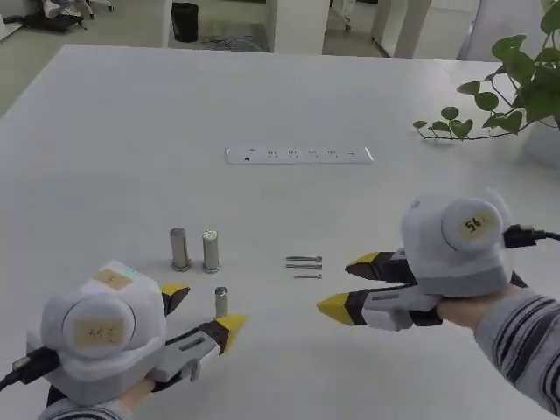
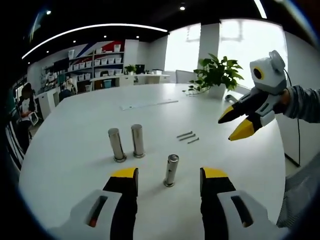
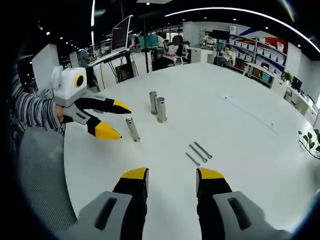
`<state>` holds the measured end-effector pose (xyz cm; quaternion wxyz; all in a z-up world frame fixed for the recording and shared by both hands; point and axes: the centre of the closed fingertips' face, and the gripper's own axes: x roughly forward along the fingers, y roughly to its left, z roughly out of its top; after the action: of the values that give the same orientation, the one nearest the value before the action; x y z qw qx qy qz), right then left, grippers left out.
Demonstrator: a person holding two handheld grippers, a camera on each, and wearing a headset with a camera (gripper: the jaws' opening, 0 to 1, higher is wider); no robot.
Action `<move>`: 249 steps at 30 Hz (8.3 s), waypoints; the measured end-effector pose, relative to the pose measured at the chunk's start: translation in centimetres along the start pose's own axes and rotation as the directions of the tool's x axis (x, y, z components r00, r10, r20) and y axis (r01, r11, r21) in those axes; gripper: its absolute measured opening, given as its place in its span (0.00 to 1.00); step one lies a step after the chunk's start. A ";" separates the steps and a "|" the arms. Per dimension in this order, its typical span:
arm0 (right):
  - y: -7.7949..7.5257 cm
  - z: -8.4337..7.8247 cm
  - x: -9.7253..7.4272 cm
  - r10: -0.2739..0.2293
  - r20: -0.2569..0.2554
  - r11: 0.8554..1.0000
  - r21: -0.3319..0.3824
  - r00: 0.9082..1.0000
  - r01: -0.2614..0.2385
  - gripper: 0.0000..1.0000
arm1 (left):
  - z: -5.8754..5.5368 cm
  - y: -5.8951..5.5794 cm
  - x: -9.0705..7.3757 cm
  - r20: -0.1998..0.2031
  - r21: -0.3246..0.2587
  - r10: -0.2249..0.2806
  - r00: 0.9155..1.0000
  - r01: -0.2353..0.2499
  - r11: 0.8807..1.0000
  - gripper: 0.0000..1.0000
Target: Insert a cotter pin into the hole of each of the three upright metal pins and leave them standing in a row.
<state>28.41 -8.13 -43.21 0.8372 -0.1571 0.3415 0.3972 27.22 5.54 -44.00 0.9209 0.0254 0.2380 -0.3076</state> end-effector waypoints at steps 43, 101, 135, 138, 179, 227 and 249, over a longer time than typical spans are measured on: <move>-3.0 -2.1 6.1 0.113 -0.346 0.946 -0.248 0.931 -0.207 0.02 | -0.5 0.8 -6.0 0.013 -0.024 0.090 0.996 -0.090 0.996 0.84; 6.7 5.4 1.8 0.145 -0.054 0.743 -0.653 0.988 -0.145 0.00 | 1.6 -2.5 -7.3 0.040 0.013 -0.058 0.998 0.058 0.998 0.36; 15.0 5.6 0.0 0.280 -0.034 0.597 -0.777 0.960 -0.201 0.00 | 1.9 -5.6 -7.4 0.109 -0.309 -0.191 0.976 0.216 0.926 0.00; 15.1 5.7 0.0 0.279 -0.034 0.591 -0.781 0.960 -0.200 0.00 | 1.9 -5.6 -7.5 0.114 -0.318 -0.191 0.975 0.218 0.923 0.00; 15.0 4.9 -0.5 0.296 -0.054 0.624 -0.744 0.954 -0.236 0.00 | 2.1 -6.9 -8.0 0.101 -0.066 -0.282 0.954 0.289 0.955 0.00; 6.6 3.8 3.2 0.029 -0.182 0.805 -0.579 0.983 -0.131 0.00 | -0.1 -1.5 -2.1 0.038 0.085 -0.007 0.999 0.004 0.996 0.25; 6.1 3.1 5.3 0.049 -0.202 0.831 -0.536 0.978 -0.152 0.00 | -1.5 -0.2 2.5 -0.002 0.055 0.043 0.999 -0.043 0.998 0.21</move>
<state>27.47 0.35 -44.62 0.7009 -0.4071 0.2953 0.5059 28.25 4.27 -46.43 0.9259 0.0563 0.2304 -0.2940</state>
